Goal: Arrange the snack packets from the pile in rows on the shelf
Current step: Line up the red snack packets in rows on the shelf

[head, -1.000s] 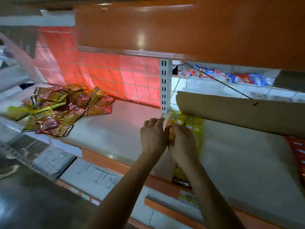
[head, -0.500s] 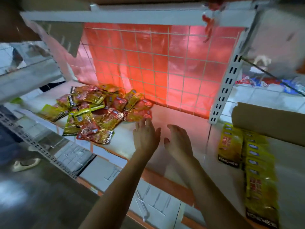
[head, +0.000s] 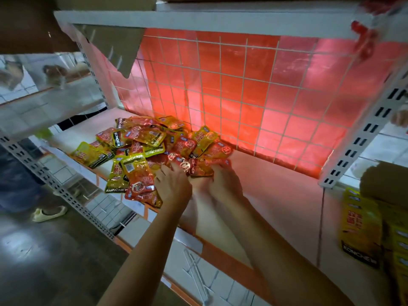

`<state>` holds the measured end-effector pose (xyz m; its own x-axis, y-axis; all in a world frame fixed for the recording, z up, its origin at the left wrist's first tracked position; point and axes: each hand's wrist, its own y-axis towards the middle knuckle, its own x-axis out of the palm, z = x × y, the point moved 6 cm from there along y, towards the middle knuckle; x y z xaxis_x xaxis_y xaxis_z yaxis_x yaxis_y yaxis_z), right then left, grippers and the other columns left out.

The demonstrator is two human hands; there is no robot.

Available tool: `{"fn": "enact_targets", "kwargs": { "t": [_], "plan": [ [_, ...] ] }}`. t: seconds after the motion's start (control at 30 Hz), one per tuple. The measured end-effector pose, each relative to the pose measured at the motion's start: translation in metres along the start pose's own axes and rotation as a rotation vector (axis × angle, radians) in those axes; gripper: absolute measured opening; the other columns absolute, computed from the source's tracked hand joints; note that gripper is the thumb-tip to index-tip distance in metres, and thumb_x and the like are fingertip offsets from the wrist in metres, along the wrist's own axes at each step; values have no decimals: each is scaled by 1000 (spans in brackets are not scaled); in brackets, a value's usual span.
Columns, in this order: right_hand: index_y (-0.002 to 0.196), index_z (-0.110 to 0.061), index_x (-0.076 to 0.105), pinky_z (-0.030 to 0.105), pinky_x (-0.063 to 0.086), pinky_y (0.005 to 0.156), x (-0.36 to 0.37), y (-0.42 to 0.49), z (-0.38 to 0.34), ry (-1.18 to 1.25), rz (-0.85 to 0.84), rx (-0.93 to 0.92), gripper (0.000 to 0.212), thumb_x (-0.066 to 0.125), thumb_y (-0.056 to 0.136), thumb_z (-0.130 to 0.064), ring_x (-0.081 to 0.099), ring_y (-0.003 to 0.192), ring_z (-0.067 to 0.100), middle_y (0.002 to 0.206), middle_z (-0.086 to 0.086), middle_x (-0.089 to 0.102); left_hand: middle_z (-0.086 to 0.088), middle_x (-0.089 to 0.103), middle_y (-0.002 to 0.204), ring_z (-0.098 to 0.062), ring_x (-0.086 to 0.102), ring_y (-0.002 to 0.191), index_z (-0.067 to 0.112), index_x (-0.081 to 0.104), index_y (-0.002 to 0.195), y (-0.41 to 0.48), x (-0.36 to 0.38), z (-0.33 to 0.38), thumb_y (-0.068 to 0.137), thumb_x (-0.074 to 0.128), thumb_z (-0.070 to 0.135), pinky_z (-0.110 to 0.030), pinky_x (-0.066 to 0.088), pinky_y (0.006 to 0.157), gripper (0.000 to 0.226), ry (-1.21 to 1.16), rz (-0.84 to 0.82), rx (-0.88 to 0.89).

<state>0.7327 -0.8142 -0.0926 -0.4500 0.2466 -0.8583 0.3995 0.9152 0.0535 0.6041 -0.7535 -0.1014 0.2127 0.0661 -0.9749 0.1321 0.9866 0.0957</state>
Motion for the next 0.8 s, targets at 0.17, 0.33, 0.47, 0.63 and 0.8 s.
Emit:
{"fn": "enact_targets", "kwargs": {
  "t": [0.17, 0.33, 0.47, 0.63, 0.8],
  "plan": [
    [136, -26, 43, 43, 44, 93, 13, 17, -3, -46, -60, 40, 43, 47, 94, -19, 38, 130, 32, 146, 0, 36, -12, 50, 116, -31, 47, 112, 16, 46, 124, 8, 0, -2, 92, 55, 32, -38, 41, 91, 37, 9, 35, 55],
    [134, -30, 44, 43, 41, 94, 18, 18, 1, -81, -35, 99, 38, 42, 97, -38, 36, 128, 33, 143, 1, 39, -10, 46, 110, -27, 52, 101, 10, 44, 119, 11, -3, -3, 87, 63, 41, -35, 44, 88, 49, -95, 110, 109],
    [125, -30, 54, 43, 36, 93, 9, 15, 16, -163, 16, 199, 40, 36, 96, -51, 37, 121, 32, 132, 5, 47, -10, 44, 110, -28, 55, 97, 11, 42, 127, 10, -6, 2, 82, 69, 44, -36, 46, 83, 61, -186, 130, 132],
    [123, -32, 54, 40, 37, 89, -2, 10, 35, -166, 20, 194, 31, 43, 96, -42, 40, 117, 32, 126, 4, 52, -12, 50, 111, -33, 59, 97, 18, 34, 139, 6, -9, 15, 78, 73, 45, -42, 49, 77, 78, -265, 127, 174],
    [143, -36, 31, 43, 38, 94, -4, -2, 46, -291, -71, 123, 48, 44, 96, -36, 33, 124, 35, 140, 7, 36, -12, 61, 112, -35, 61, 101, 19, 32, 140, 6, -6, 27, 75, 76, 44, -43, 49, 77, 82, -363, 79, 188]
  ]
}}
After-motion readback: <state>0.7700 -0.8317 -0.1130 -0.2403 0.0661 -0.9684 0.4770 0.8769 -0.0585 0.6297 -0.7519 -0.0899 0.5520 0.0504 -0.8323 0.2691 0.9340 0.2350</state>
